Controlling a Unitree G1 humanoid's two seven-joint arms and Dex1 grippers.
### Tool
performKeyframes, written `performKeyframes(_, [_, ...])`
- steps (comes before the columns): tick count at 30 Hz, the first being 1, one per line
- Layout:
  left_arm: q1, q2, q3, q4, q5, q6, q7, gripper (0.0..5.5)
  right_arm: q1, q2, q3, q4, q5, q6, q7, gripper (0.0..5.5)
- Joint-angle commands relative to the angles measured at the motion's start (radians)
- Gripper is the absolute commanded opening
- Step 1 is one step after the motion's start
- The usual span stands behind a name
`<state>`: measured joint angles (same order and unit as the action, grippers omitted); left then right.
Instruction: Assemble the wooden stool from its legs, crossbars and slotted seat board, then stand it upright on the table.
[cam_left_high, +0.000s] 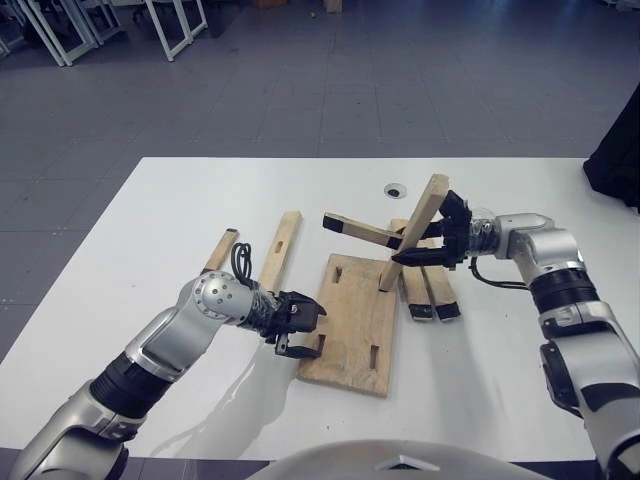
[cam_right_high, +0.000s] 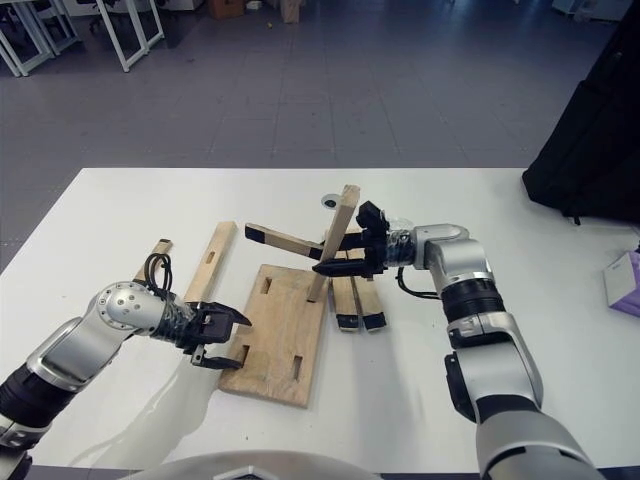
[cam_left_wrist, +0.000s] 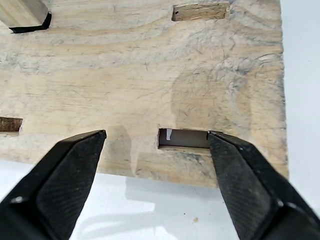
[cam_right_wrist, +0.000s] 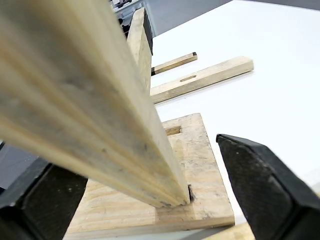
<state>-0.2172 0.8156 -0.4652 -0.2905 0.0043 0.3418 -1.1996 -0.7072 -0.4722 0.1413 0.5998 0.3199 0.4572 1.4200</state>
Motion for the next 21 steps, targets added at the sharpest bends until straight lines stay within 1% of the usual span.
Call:
performKeyframes(1, [0.068, -0.004, -0.057, 0.036, 0.064, 0.025, 0.042, 3.74, 0.027, -0.013, -0.12, -0.142, 0.085, 0.039, -0.079, 4.45])
performKeyframes(4, [0.088, -0.001, -0.052, 0.026, 0.059, 0.03, 0.05, 3.74, 0.038, -0.002, -0.232, -0.277, 0.191, 0.101, -0.16, 4.45])
performKeyframes(9, [0.122, 0.006, -0.045, 0.013, 0.052, 0.041, 0.07, 3.74, 0.036, 0.015, -0.352, -0.444, 0.338, 0.187, -0.296, 4.45])
performKeyframes(15, [0.151, 0.012, -0.038, 0.006, 0.049, 0.046, 0.082, 3.74, -0.072, 0.038, -0.438, -0.468, 0.385, 0.146, -0.469, 4.45])
performKeyframes(18, [0.159, 0.012, -0.037, 0.004, 0.047, 0.048, 0.087, 3.74, -0.106, 0.057, -0.44, -0.508, 0.399, 0.118, -0.516, 4.45])
performKeyframes(19, [0.162, 0.012, -0.037, 0.001, 0.046, 0.05, 0.088, 3.74, -0.094, 0.063, -0.419, -0.537, 0.395, 0.116, -0.524, 4.45])
performKeyframes(21, [0.167, 0.013, -0.037, -0.007, 0.045, 0.055, 0.09, 3.74, -0.001, 0.08, -0.339, -0.602, 0.388, 0.145, -0.509, 4.45])
